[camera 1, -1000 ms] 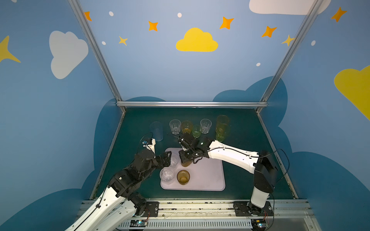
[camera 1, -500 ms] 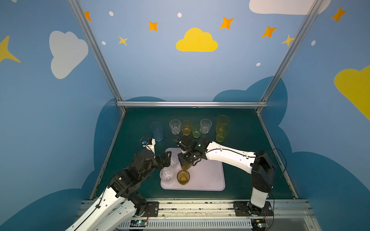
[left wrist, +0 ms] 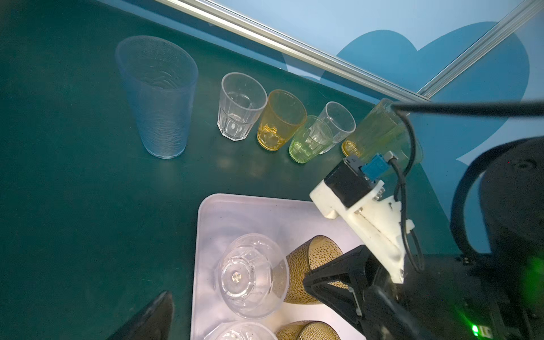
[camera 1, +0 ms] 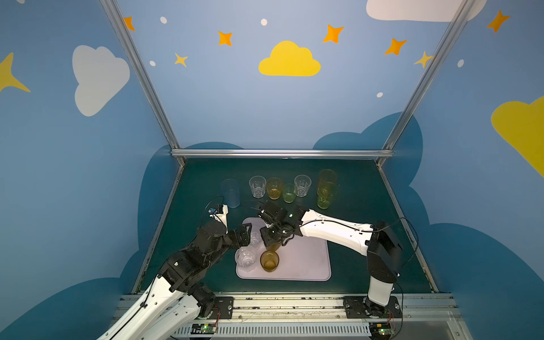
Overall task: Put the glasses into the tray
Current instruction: 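Lower the dimpled gold glass onto the tray beside the other gold glass, then open and raise right gripper while left gripper reaches toward the glass row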
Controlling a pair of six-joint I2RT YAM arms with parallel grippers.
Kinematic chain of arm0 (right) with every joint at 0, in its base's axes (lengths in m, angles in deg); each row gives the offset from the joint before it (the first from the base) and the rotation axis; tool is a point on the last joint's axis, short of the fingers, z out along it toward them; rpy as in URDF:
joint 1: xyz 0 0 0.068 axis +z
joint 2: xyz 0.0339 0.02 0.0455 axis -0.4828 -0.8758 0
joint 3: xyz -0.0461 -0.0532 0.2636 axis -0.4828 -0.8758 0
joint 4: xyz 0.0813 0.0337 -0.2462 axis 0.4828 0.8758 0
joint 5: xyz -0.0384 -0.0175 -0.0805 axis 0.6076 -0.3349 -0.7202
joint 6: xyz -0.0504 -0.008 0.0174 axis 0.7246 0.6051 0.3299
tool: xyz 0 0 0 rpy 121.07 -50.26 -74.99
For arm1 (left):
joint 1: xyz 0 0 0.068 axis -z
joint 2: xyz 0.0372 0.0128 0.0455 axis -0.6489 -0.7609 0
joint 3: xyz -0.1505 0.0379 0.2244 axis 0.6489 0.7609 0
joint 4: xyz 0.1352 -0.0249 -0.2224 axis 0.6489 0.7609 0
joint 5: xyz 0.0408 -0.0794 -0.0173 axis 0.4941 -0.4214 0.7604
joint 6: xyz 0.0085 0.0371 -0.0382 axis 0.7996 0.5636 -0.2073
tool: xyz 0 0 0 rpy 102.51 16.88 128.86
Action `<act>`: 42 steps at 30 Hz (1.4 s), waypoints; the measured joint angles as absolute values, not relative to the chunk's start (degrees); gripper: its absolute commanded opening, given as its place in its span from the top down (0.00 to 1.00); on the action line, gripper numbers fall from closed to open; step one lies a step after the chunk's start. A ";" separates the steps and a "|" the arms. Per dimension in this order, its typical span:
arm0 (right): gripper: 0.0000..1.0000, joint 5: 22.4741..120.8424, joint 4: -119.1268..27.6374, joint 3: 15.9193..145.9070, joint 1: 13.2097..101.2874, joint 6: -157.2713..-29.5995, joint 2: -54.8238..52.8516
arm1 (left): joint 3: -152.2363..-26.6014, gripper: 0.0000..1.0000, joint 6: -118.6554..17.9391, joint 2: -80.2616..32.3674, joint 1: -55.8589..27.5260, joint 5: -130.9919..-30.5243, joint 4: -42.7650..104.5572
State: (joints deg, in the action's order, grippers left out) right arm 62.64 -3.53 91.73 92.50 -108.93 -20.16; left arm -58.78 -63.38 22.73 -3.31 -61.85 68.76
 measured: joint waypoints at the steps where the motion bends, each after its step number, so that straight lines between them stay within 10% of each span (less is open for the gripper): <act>1: 0.89 62.86 -3.51 91.78 92.52 -108.95 -20.23 | -58.78 0.00 -63.38 22.73 -3.31 -61.87 68.76; 18: 0.65 62.75 -3.25 92.54 92.87 -109.17 -20.27 | -58.63 0.00 -63.38 22.80 -3.27 -61.85 68.59; 35: 0.17 60.06 -2.35 92.56 91.39 -108.62 -16.84 | -58.30 0.00 -63.36 23.06 -3.27 -60.34 68.55; 42: 0.15 58.14 -3.84 89.22 88.74 -108.27 -11.07 | -60.27 0.00 -64.69 18.82 -3.27 -61.02 67.37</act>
State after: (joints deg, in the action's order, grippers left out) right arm 58.14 -3.84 89.22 88.74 -108.27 -11.07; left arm -60.27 -64.69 18.82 -3.27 -61.02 67.37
